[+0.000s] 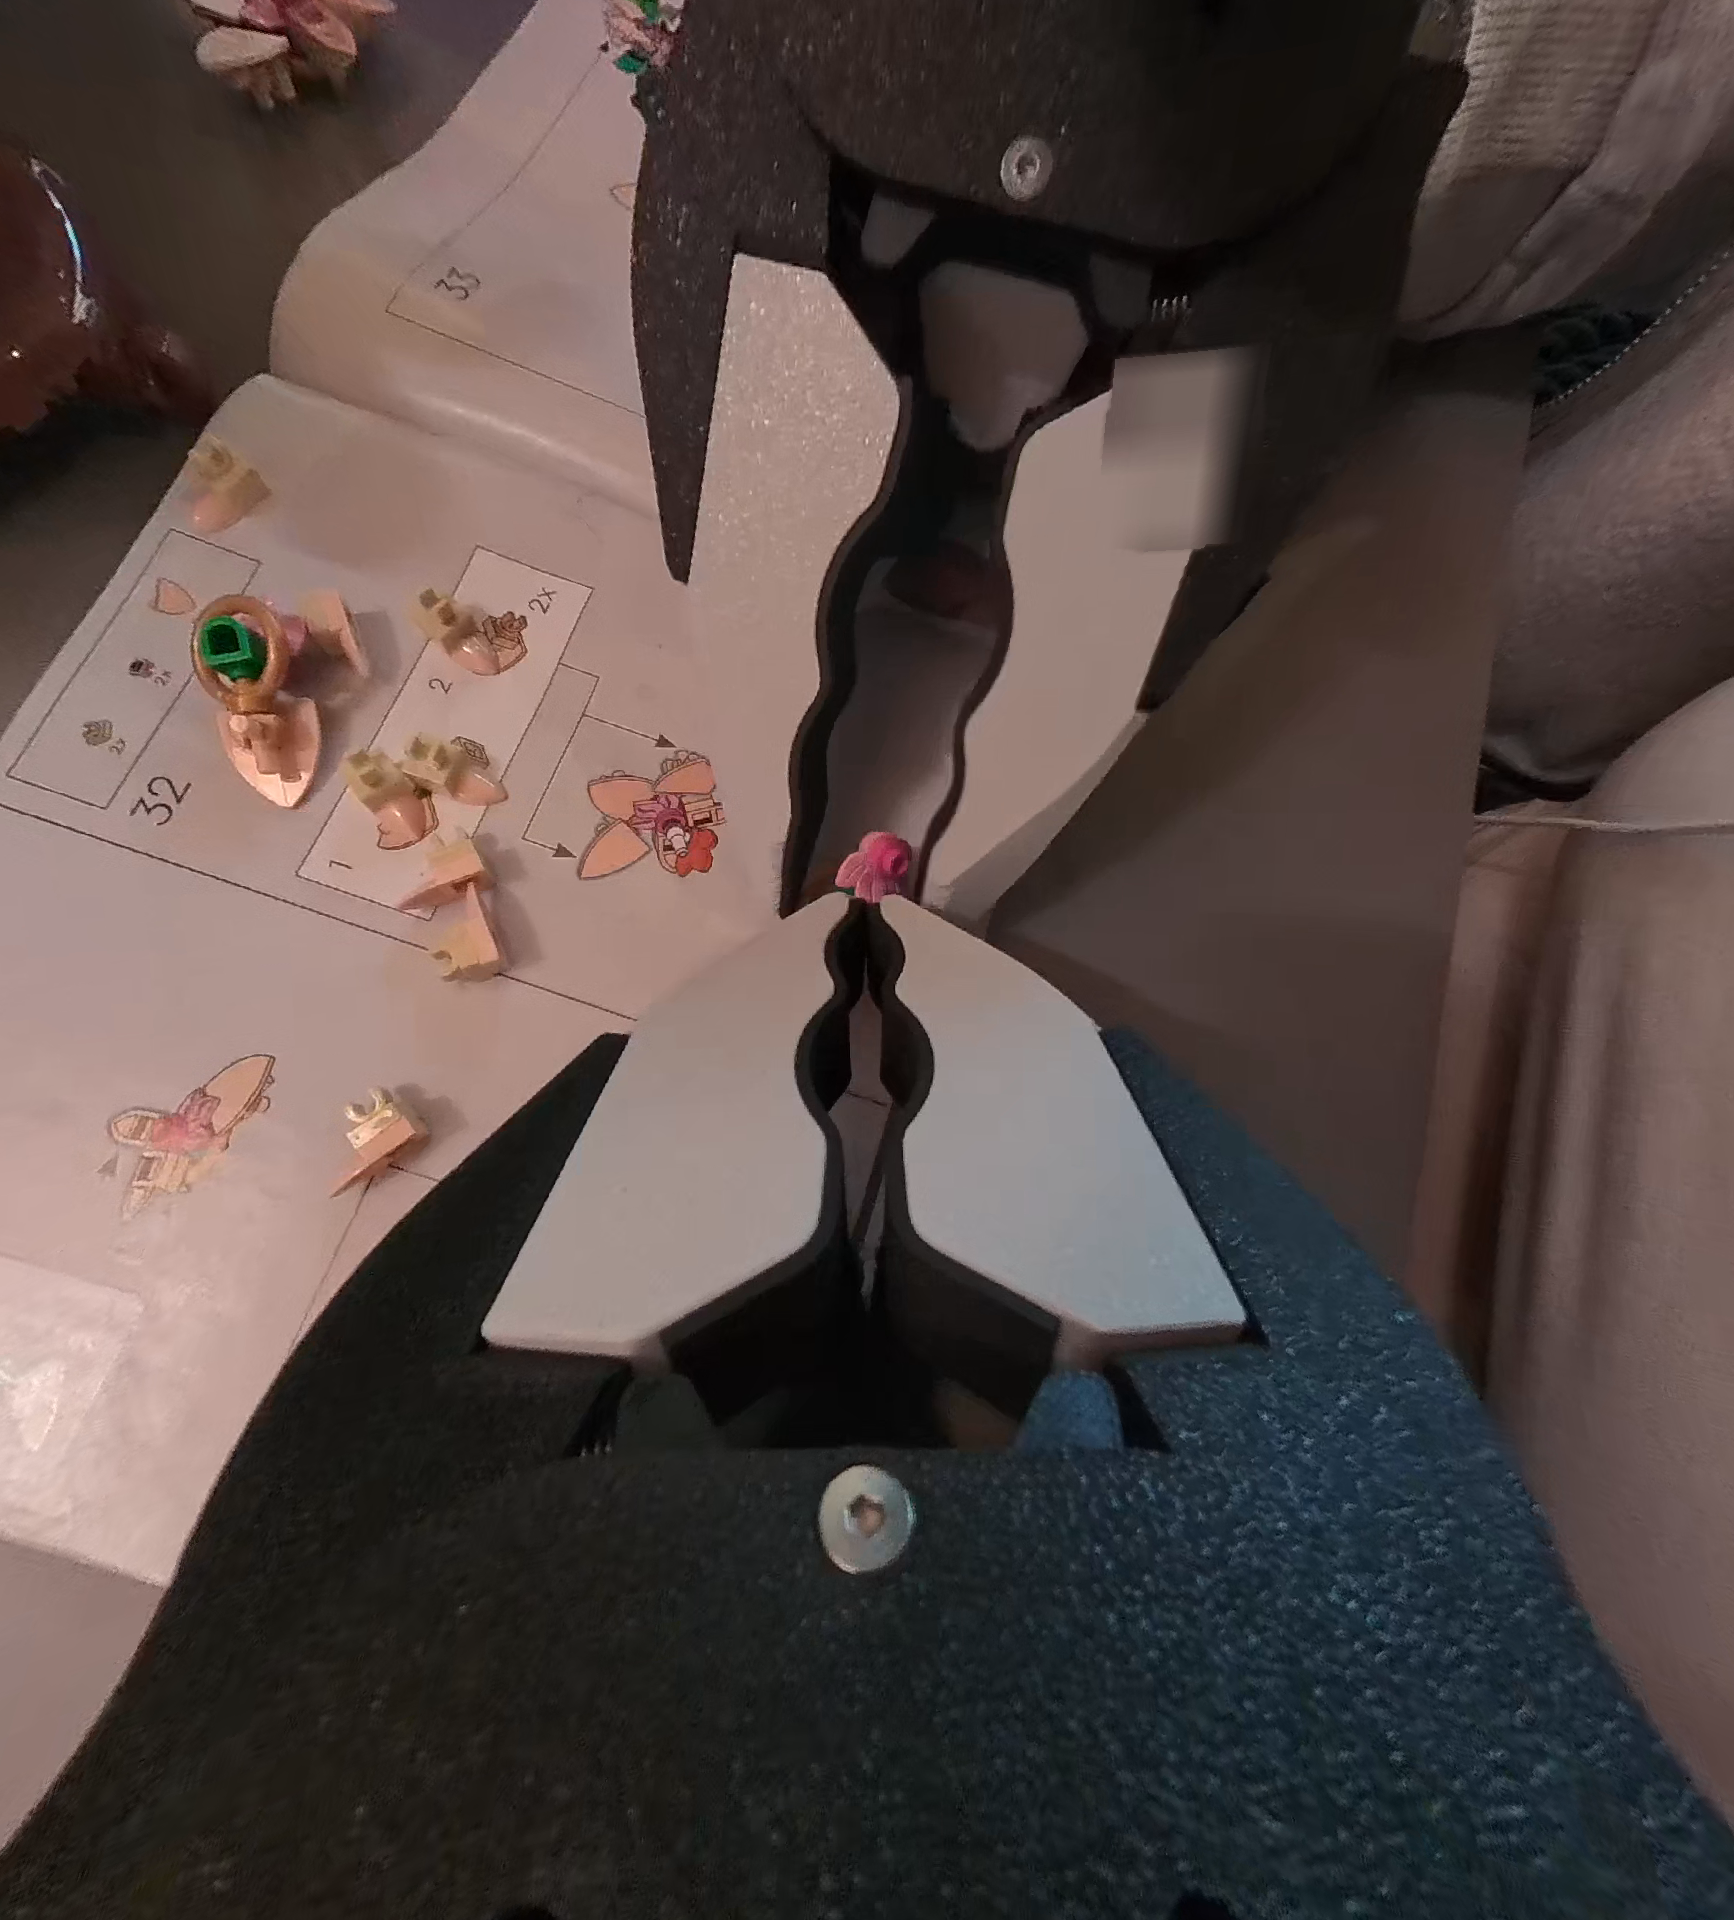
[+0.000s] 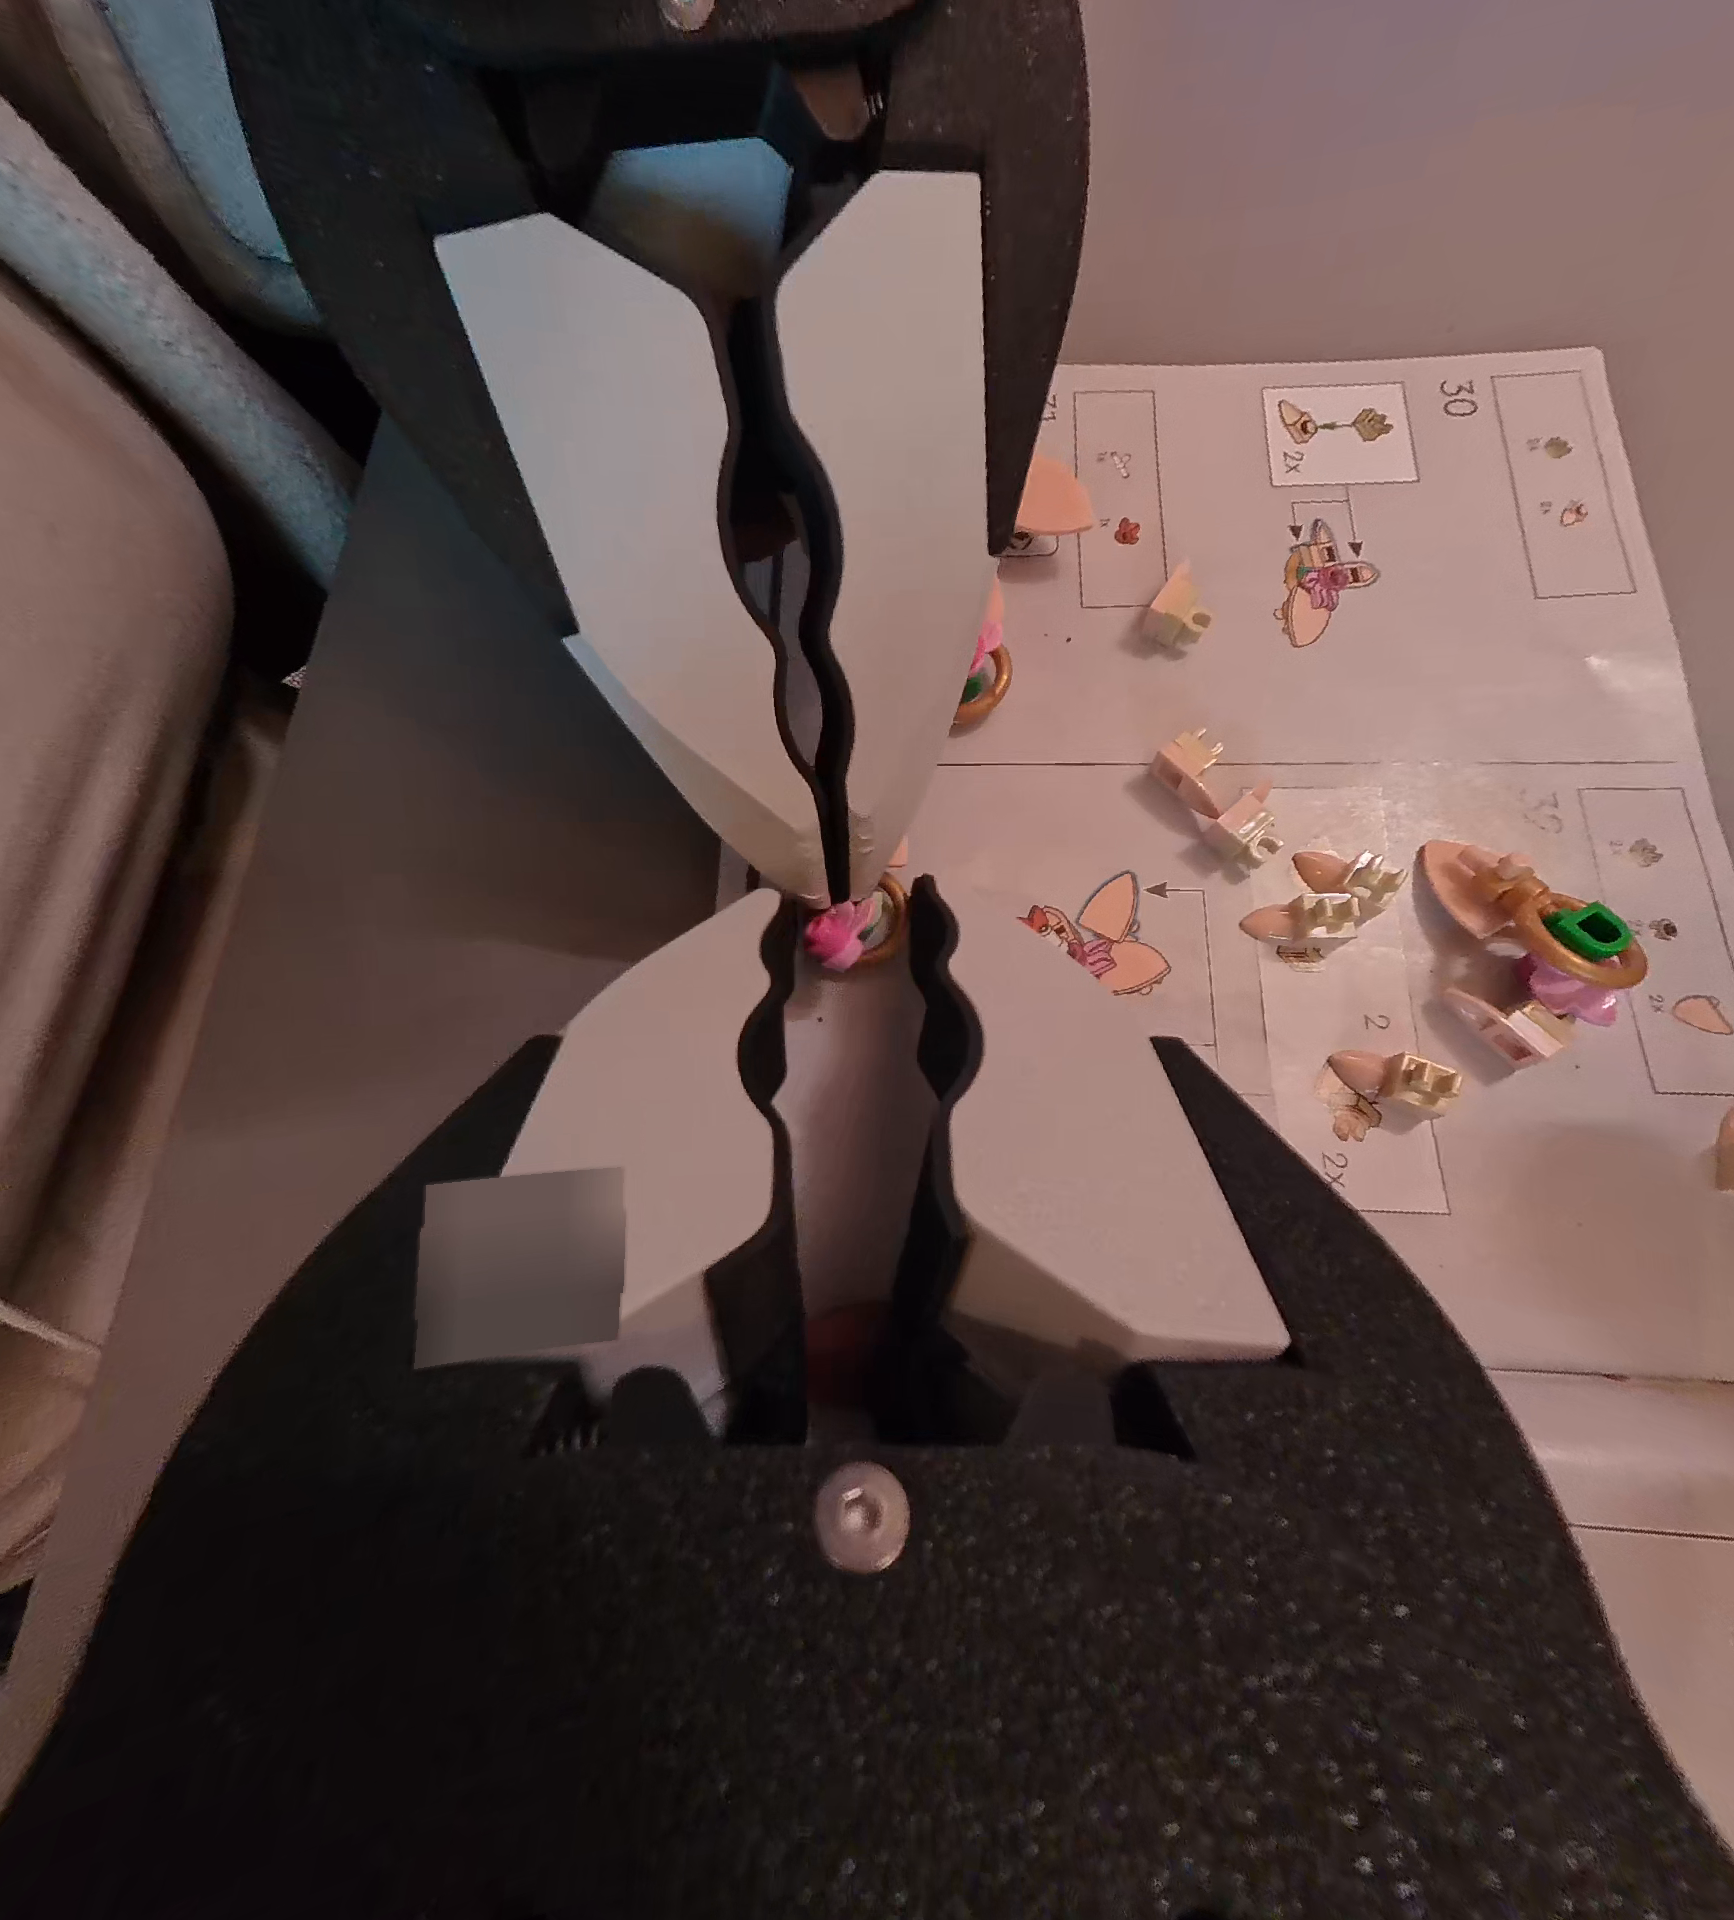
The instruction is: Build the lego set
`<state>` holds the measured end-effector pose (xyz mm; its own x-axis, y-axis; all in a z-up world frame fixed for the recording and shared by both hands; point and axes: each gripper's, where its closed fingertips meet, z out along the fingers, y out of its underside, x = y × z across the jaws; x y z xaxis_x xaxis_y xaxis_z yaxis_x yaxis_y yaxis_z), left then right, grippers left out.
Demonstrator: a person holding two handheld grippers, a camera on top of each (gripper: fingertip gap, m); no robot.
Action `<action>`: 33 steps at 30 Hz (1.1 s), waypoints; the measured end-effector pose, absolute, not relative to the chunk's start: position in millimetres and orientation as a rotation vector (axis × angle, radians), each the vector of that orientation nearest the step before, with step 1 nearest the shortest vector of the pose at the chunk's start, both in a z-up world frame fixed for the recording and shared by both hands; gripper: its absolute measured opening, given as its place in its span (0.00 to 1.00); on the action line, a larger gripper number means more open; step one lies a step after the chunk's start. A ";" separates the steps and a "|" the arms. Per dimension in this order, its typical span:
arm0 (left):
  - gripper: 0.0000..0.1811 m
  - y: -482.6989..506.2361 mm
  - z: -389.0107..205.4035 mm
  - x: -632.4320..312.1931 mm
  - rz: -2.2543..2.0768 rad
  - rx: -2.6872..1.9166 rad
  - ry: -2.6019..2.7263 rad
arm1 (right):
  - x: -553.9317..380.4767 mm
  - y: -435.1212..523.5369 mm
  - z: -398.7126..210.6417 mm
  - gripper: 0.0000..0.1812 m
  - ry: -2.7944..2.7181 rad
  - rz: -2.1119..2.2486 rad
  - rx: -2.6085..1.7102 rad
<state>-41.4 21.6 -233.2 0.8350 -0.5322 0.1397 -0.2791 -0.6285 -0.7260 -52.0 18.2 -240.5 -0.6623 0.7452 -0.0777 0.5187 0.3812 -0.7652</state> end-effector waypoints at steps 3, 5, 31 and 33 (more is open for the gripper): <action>0.00 21.5 -232.7 -41.9 -0.458 -2.284 0.569 | -52.5 18.7 -240.7 0.11 -2.363 1.149 -1.110; 0.00 21.9 -230.2 -44.4 -0.445 -2.280 0.557 | -50.7 16.6 -239.3 0.11 -2.371 1.174 -1.101; 0.01 14.1 -229.4 -59.6 -0.432 -2.283 0.490 | -39.2 22.7 -240.4 0.05 -2.383 0.862 -1.030; 0.02 13.9 -228.2 -59.2 -0.441 -2.278 0.483 | -37.6 22.4 -239.9 0.05 -2.390 0.889 -1.052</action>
<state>-59.2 13.9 -228.2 0.8691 -0.4663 0.1649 -0.2066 -0.6452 -0.7355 -37.6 22.4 -239.9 -0.6475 0.7571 0.0867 0.5164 0.5195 -0.6807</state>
